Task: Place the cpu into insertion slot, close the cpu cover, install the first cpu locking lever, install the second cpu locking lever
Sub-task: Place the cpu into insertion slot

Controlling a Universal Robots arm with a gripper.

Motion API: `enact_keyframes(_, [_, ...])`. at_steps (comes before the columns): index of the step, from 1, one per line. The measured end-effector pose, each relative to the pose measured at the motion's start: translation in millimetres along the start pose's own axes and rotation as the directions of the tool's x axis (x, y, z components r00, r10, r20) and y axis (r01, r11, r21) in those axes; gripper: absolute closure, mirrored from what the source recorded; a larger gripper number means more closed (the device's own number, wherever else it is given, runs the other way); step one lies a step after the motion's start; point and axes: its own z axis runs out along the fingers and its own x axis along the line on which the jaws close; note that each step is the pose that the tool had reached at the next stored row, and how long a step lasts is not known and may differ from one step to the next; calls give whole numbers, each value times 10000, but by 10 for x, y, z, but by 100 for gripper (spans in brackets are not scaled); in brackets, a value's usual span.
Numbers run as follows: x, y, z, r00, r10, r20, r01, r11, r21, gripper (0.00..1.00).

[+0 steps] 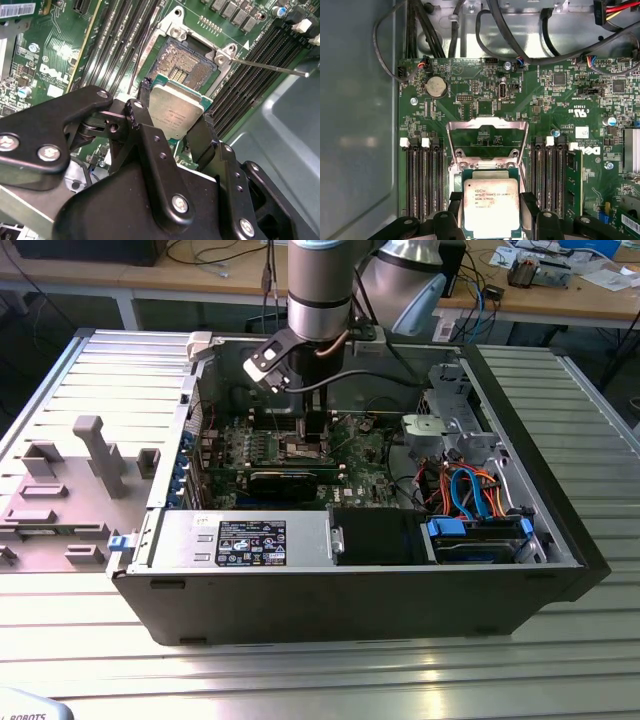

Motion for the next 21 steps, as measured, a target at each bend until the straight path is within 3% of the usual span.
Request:
enact_keyframes(11, [-3, -94, 140, 10000, 0, 0, 0, 10000, -1, 46])
enact_keyframes(21, [-4, -112, 236, 10000, 1, 0, -1, 10000, -1, 46])
